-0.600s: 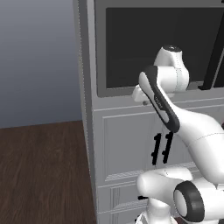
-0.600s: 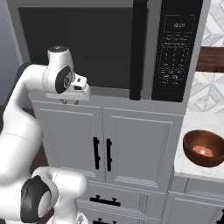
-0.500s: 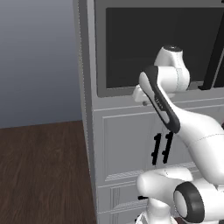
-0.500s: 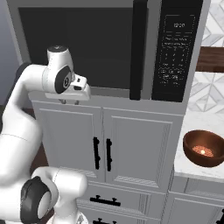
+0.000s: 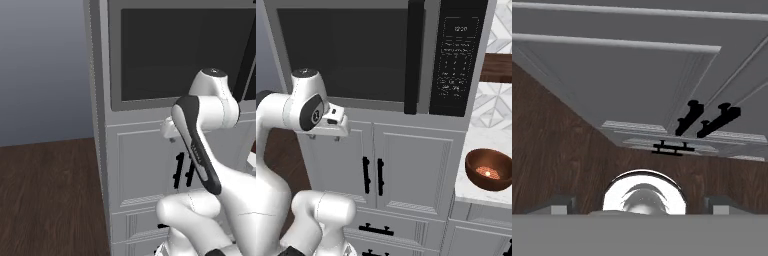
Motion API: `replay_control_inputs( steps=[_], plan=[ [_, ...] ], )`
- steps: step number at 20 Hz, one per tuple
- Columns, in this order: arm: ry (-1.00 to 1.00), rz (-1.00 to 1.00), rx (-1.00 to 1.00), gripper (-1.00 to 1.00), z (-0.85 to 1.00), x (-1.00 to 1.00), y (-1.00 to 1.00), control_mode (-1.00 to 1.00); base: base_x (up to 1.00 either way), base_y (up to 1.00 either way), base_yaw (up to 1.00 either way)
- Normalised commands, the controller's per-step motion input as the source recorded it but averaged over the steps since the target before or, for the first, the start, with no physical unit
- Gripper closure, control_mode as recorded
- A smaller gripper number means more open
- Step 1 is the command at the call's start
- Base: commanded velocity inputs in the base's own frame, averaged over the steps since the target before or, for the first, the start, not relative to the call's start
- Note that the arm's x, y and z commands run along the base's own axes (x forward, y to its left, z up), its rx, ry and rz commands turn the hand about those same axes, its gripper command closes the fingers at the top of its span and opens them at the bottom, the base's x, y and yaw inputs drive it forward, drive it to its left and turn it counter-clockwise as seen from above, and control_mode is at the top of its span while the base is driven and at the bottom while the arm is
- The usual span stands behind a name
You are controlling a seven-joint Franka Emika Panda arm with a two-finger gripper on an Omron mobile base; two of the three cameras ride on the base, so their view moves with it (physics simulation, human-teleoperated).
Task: Open the microwave, place the bowl with waffle inside the microwave, then close the microwave door and turn it on.
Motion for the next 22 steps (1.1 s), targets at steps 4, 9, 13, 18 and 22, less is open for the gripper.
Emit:
replay_control_inputs(
  steps=[4,9,13,18,22],
  plan=[
    [0.00,-0.05,0.00,-1.00,-0.18,-0.54,0.00,-1.00,0.00,0.00,0.00],
    [0.00,-0.06,0.00,-1.00,-0.01,-0.21,0.00,-1.00,0.00,0.00,0.00],
    [0.00,-0.03,0.00,-1.00,0.00,-0.14,0.00,1.00,-0.05,0.00,-0.01],
    [0.00,0.00,0.00,-1.00,0.00,0.00,0.00,1.00,-0.15,-0.25,-0.03],
    [0.00,0.00,0.00,-1.00,0.00,0.00,0.00,1.00,-0.23,-0.50,0.00]
  ],
)
